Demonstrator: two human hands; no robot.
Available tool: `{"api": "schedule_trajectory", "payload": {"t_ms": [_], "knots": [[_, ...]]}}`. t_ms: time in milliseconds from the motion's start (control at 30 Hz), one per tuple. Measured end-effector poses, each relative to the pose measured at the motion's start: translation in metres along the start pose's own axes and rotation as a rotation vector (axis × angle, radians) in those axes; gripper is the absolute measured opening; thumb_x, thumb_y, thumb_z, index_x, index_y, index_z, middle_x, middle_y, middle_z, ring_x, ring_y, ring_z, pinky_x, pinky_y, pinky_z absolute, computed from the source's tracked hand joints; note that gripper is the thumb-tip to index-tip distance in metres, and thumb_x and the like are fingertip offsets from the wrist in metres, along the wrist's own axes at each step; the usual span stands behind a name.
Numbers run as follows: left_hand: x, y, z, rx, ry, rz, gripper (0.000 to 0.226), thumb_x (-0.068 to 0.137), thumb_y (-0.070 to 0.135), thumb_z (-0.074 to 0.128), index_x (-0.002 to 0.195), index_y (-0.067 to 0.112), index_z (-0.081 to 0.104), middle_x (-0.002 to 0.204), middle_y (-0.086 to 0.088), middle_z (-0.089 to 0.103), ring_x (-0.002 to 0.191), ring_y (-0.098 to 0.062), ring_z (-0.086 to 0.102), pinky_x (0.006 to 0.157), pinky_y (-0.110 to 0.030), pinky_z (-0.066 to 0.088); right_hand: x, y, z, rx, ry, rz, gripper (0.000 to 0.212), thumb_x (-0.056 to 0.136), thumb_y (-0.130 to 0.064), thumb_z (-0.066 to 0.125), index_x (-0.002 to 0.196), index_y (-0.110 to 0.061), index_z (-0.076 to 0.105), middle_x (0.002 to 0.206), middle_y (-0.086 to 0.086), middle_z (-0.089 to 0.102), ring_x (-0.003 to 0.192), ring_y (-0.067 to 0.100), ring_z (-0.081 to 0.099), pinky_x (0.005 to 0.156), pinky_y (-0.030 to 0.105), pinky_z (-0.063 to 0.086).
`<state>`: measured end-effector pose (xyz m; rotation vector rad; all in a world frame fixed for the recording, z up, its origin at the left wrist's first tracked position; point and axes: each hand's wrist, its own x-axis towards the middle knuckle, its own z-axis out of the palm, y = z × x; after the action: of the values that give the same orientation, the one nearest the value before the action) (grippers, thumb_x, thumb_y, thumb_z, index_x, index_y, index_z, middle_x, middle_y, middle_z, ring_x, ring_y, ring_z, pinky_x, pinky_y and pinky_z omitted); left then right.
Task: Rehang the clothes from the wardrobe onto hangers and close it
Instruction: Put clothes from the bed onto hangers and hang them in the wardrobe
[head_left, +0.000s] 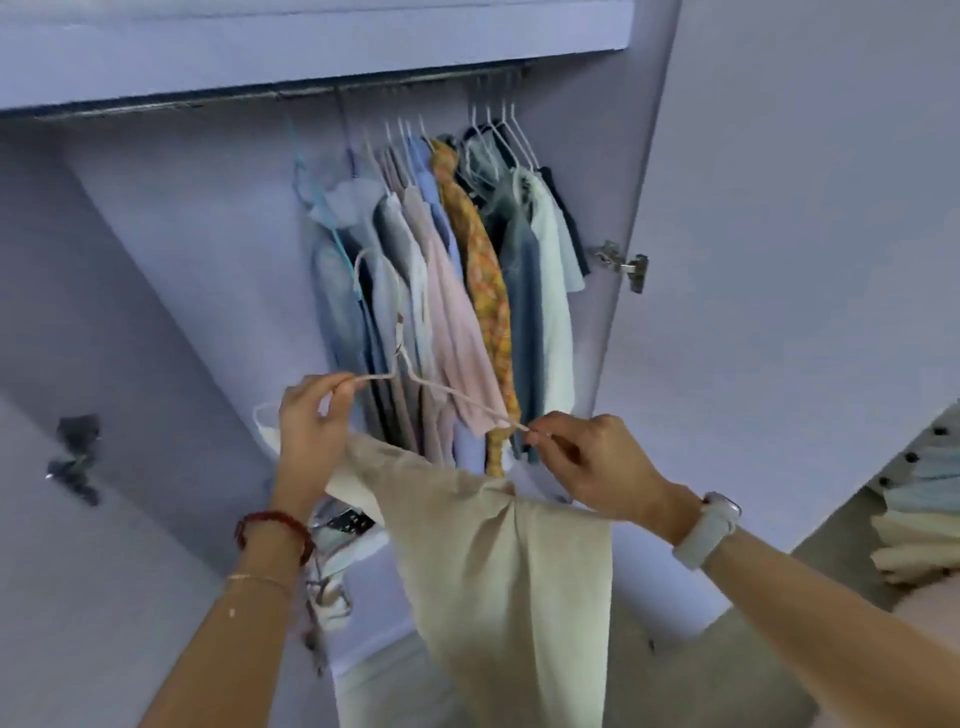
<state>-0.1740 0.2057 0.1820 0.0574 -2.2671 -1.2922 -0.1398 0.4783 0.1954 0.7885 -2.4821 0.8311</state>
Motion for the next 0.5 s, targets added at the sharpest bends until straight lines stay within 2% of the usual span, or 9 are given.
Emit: {"api": "schedule_trajectory", "payload": {"t_ms": [67,133,200,300,400,500], "knots": [[0.012,-0.007,-0.023,0.003,0.087,-0.047,0.018,0.092,0.004,0.051,0.101,-0.002,0.066,0.106,-0.018,0.063,0.105,-0.03,0.055,0.093,-0.022,0.038,0.029,-0.019,0.02,0.063,0.015,-0.021,0.018,0.085,-0.016,0.054,0.079,-0.006,0.069,0.045,0.002,0.056,0.045,0.018,0.046,0.046,0.025,0.032],[0.023,-0.009,-0.042,0.002,0.212,-0.086,0.018,0.09,0.009,0.056,0.104,0.001,0.065,0.111,-0.012,0.062,0.108,-0.022,0.053,0.087,-0.008,0.035,0.057,-0.036,0.041,0.133,0.019,-0.035,0.015,0.084,-0.015,0.056,0.079,-0.006,0.068,0.042,0.002,0.053,0.051,0.02,0.045,0.047,0.026,0.03],[0.033,-0.005,-0.058,0.028,0.367,-0.11,0.021,0.09,0.013,0.057,0.11,0.007,0.062,0.116,-0.004,0.057,0.111,-0.017,0.049,0.087,-0.005,0.031,0.087,-0.047,0.063,0.232,-0.027,0.009,0.016,0.089,-0.017,0.055,0.081,-0.009,0.067,0.043,-0.003,0.047,0.048,0.017,0.04,0.051,0.028,0.029],[0.052,0.005,-0.075,0.166,0.517,-0.021,0.027,0.091,0.019,0.053,0.115,0.006,0.058,0.118,-0.01,0.055,0.112,-0.023,0.048,0.091,-0.014,0.028,0.136,-0.057,0.095,0.336,-0.035,0.079,0.018,0.091,-0.018,0.052,0.081,-0.009,0.064,0.044,-0.011,0.038,0.053,0.014,0.041,0.054,0.031,0.03],[0.08,0.021,-0.087,0.383,0.574,0.153,0.042,0.087,0.029,0.045,0.118,0.004,0.056,0.123,-0.016,0.051,0.118,-0.031,0.043,0.099,-0.031,0.028,0.19,-0.063,0.119,0.418,0.021,0.132,0.02,0.09,-0.016,0.053,0.074,-0.011,0.063,0.05,-0.009,0.047,0.057,0.012,0.042,0.056,0.024,0.026],[0.119,0.039,-0.095,0.593,0.63,0.267,0.047,0.085,0.023,0.048,0.129,0.008,0.049,0.138,-0.02,0.04,0.131,-0.038,0.031,0.105,-0.045,0.024,0.246,-0.069,0.138,0.48,0.041,0.196,0.028,0.09,-0.016,0.05,0.063,-0.02,0.055,0.048,-0.01,0.04,0.055,0.014,0.04,0.057,0.025,0.027]]}}
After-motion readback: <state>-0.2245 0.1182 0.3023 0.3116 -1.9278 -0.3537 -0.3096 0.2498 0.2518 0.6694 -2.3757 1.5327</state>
